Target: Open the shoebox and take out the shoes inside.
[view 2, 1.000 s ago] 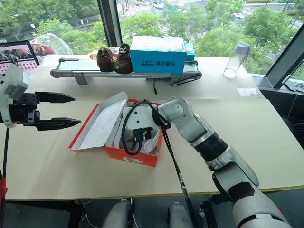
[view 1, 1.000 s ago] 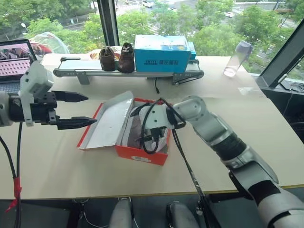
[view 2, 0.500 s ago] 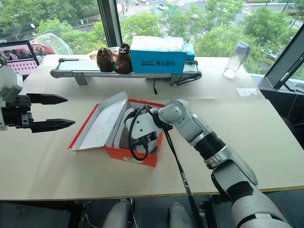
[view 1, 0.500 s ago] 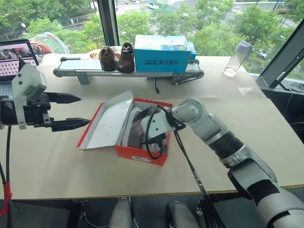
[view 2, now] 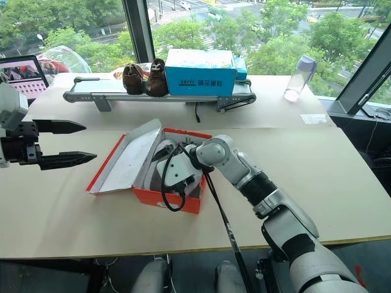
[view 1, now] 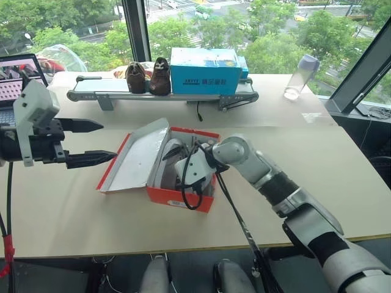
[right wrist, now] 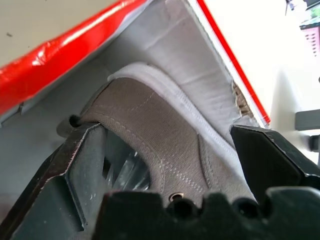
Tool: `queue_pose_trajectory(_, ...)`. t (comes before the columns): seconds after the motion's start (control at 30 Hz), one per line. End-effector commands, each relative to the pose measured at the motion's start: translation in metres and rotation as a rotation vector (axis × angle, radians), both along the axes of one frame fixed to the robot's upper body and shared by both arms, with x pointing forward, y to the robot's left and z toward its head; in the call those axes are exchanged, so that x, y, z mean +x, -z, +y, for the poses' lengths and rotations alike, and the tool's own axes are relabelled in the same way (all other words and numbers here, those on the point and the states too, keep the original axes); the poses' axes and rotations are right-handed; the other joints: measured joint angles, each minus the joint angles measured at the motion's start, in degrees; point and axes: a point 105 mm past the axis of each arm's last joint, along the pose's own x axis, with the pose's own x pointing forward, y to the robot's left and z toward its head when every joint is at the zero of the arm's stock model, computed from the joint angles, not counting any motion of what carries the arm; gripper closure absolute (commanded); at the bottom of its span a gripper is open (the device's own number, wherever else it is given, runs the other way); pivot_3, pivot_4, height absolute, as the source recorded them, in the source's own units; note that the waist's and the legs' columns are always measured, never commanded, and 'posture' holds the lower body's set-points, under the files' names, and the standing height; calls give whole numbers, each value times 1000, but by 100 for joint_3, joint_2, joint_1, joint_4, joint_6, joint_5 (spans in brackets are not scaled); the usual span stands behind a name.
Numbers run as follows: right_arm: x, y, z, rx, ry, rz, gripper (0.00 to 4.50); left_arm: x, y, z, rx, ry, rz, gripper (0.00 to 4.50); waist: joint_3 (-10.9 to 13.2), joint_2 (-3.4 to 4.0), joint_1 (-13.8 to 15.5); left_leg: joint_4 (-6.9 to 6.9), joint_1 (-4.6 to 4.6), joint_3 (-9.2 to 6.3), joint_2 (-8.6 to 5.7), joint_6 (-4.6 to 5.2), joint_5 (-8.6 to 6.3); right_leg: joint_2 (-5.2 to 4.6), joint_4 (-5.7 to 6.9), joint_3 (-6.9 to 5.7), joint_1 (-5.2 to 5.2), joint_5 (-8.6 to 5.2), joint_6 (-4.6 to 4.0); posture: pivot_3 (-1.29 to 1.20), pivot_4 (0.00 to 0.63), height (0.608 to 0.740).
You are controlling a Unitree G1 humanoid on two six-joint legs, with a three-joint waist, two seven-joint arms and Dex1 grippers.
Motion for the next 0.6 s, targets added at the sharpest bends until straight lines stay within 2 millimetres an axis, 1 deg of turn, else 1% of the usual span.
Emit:
queue_pose_trajectory(0.03,1,-10,7,87,11,19,26,-8,-13,-2,3,-2,-50,0,0,0,-13,-1,2,2,1,0,0,0,3,3,0,2,-2,0,150,740)
queue_pose_trajectory(0.07,-1,-11,8,102,9,29,26,-8,-13,-2,4,-4,-49,0,0,0,-14,-1,2,3,1,0,0,1,6,5,-1,2,-3,0,150,740)
queue_pose_trajectory(0.17,-4,-14,13,134,1,63,722,-7,-12,-2,5,-9,-50,0,0,0,-13,-2,2,10,1,0,0,2,7,15,-1,3,-4,0,150,740)
queue_pose_trajectory(0.2,-5,-13,14,137,-1,66,1015,-6,-12,-2,5,-9,-52,0,0,0,-12,-4,2,14,1,0,0,2,7,19,-1,4,-2,0,150,740)
queue_pose_trajectory(0.3,-7,-9,15,131,-3,81,2073,-4,-13,-3,7,-7,-64,0,0,0,-13,-11,0,23,1,1,0,4,7,30,-1,21,28,0,150,740)
queue_pose_trajectory(0.33,-7,-7,16,129,-2,87,2377,-3,-13,-3,8,-6,-66,0,0,0,-10,-12,-1,23,2,1,1,5,7,31,-2,22,30,0,150,740)
queue_pose_trajectory(0.47,-8,-3,15,127,6,106,3820,-1,-14,-4,9,-1,-70,0,0,0,-6,-13,-1,26,2,1,0,6,6,33,-4,20,30,0,150,740)
queue_pose_trajectory(0.53,-8,-3,14,131,10,112,4440,0,-14,-4,9,0,-70,0,0,0,-5,-12,-1,26,3,0,0,6,6,33,-4,19,28,0,150,740)
queue_pose_trajectory(0.6,-8,-7,13,143,13,117,4440,1,-14,-5,11,2,-72,0,0,0,-5,-12,-1,26,3,0,0,6,6,33,-5,19,26,0,150,740)
